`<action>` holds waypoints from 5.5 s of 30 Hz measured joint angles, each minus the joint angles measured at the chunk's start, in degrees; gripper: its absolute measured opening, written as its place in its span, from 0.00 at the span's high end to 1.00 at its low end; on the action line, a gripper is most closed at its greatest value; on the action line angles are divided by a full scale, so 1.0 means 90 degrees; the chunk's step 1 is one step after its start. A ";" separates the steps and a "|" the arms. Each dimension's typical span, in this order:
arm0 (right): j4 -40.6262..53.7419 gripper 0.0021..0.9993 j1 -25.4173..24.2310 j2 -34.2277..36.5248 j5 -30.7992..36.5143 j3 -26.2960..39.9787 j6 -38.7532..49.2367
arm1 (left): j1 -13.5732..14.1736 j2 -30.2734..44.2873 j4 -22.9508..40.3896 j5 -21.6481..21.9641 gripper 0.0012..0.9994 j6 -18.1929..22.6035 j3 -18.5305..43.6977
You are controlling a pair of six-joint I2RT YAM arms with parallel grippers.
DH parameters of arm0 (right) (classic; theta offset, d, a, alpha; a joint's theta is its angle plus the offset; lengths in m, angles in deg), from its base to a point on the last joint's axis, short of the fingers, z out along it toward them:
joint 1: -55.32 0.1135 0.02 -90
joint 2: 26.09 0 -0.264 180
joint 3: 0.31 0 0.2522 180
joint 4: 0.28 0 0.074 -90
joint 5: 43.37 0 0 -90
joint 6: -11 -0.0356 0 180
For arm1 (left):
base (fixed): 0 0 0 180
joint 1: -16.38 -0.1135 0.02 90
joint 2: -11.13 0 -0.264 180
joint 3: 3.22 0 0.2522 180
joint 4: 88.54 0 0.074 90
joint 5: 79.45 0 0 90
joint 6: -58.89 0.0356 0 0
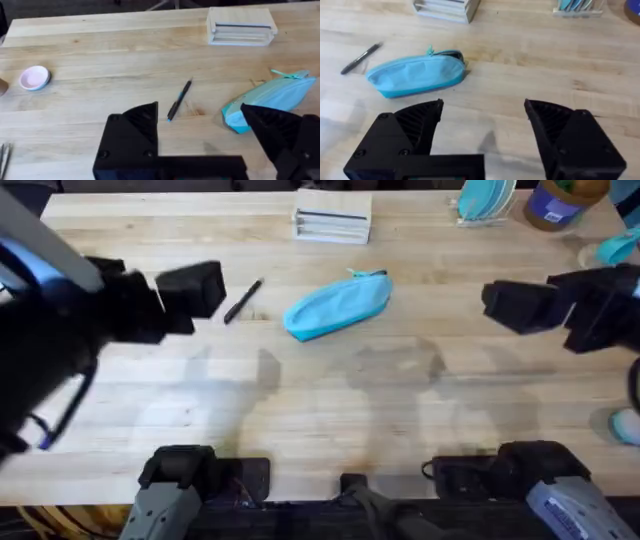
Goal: Unzip the bag, pick up the pens from the table one at a time and place them inside, then zip the bag closed.
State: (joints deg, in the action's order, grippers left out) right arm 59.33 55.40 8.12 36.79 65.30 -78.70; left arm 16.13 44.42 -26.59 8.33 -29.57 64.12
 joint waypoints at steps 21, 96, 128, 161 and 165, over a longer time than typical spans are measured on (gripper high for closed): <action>0.3655 0.00 0.0000 0.3754 -0.0056 0.4348 0.0075 | 0.0000 0.2711 0.2626 -0.0724 0.01 0.0513 0.3641; 0.1575 0.00 0.0087 0.4409 -0.0056 0.4353 0.0210 | 0.0821 0.5798 -0.2002 -0.3743 0.01 0.3395 -0.0431; 0.1385 0.00 0.0089 0.4453 -0.0557 0.4359 0.0179 | 0.0792 0.5798 -0.1999 -0.4070 0.96 0.3354 -0.0431; 0.0482 0.00 0.2057 0.7924 -0.1459 0.4377 -0.0056 | 0.0792 0.5798 -0.1956 -0.4074 0.96 0.3354 -0.0431; 0.0423 0.00 0.2057 0.8147 -0.1559 0.4377 -0.0054 | 0.0792 0.5798 -0.1932 -0.4082 0.96 0.3354 -0.0431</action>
State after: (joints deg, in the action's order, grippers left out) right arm 63.14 73.91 81.44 22.76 104.69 -79.18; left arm 23.25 96.60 -43.97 -28.41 0.61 60.23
